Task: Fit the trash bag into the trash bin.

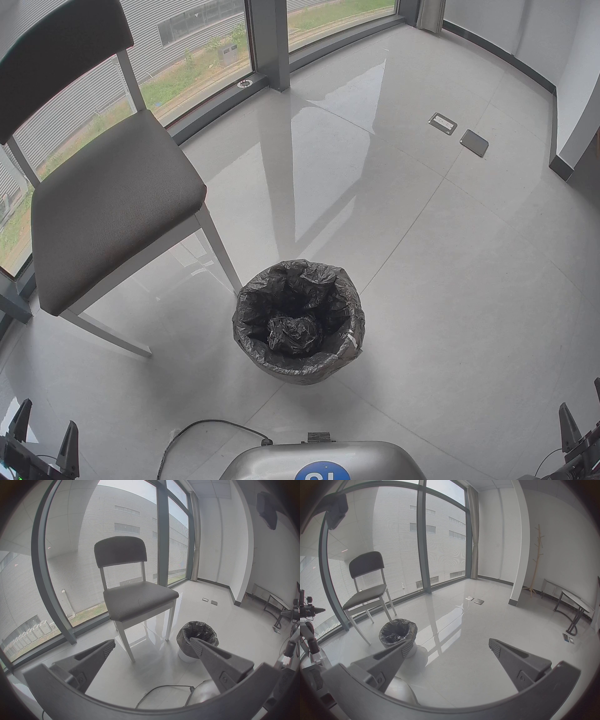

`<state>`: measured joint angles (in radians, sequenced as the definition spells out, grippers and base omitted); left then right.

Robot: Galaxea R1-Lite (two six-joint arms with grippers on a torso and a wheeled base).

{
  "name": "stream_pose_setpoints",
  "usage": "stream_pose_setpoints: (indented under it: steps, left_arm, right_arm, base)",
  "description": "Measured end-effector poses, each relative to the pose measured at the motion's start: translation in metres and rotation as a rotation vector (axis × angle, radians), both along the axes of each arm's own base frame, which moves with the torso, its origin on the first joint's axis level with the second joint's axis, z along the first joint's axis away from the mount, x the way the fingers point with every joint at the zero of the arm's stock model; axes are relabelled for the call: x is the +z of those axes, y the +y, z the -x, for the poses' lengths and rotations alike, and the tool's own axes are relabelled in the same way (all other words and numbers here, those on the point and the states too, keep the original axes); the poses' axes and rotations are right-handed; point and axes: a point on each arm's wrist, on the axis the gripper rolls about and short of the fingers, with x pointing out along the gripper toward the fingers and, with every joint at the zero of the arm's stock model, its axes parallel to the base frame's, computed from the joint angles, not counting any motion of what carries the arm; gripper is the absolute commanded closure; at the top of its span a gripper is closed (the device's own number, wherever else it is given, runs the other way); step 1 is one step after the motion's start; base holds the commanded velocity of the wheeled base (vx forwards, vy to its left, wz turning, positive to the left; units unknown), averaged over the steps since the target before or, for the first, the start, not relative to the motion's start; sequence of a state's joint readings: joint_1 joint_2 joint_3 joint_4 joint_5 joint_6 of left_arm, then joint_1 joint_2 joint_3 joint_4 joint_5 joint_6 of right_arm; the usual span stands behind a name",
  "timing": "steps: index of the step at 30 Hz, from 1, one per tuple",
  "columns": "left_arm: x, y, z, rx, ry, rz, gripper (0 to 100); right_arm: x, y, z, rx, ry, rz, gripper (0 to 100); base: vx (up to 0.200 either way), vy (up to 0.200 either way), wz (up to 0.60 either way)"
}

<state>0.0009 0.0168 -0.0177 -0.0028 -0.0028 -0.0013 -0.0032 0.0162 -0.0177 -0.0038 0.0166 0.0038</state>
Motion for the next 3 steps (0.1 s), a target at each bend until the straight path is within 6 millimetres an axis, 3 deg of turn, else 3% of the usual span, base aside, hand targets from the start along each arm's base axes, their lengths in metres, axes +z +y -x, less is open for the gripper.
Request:
stream_pose_setpoints:
  steps: [3]
  left_arm:
    - [-0.0001,0.0000,0.0000,0.000,0.001,0.000,0]
  right_arm:
    - [0.0000,0.0000,0.0000,0.000,0.000,-0.002,0]
  base:
    - [0.000,0.000,0.00]
